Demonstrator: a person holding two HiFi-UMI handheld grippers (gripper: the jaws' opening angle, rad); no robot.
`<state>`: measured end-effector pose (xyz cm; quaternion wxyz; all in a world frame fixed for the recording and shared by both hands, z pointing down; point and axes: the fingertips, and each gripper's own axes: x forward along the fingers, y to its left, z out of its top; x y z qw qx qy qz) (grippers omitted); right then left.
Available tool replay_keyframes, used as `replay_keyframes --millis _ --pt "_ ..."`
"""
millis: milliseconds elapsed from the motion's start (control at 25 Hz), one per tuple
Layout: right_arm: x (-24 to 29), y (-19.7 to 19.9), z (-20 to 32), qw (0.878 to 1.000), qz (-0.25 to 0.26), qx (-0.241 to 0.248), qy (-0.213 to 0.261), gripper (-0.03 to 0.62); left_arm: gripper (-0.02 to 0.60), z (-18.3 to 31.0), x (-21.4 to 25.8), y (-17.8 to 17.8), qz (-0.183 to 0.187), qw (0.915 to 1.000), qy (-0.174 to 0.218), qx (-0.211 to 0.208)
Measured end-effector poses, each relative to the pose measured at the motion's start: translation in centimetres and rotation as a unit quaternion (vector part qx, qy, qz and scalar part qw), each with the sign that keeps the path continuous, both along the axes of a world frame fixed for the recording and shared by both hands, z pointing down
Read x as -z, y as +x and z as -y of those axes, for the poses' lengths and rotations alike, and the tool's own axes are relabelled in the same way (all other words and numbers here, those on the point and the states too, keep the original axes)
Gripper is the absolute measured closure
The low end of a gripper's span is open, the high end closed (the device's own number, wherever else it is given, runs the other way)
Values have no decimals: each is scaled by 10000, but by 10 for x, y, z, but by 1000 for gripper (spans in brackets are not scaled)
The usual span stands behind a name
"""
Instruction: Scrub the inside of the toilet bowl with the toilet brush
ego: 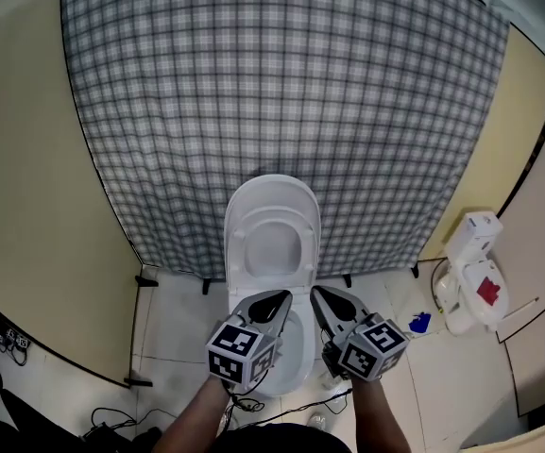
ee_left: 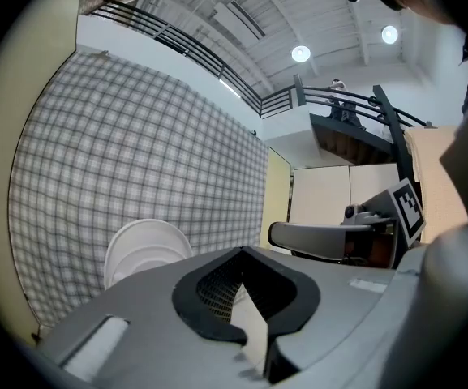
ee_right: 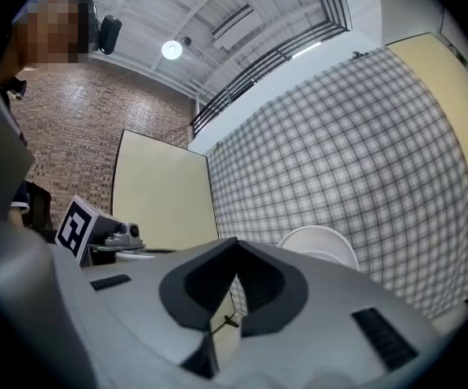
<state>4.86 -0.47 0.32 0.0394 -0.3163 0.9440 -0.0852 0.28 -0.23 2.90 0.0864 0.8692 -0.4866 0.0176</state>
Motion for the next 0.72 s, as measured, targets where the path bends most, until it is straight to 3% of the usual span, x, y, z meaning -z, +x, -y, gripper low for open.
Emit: replay_keyframes --millis 240,720 --pt "-9 -25 9 9998 -163 68 -71 588 574 9 -4 -27 -45 10000 -31 46" --pt "-19 -24 15 9997 -237 94 -37 588 574 15 -14 -27 -23 10000 -50 77"
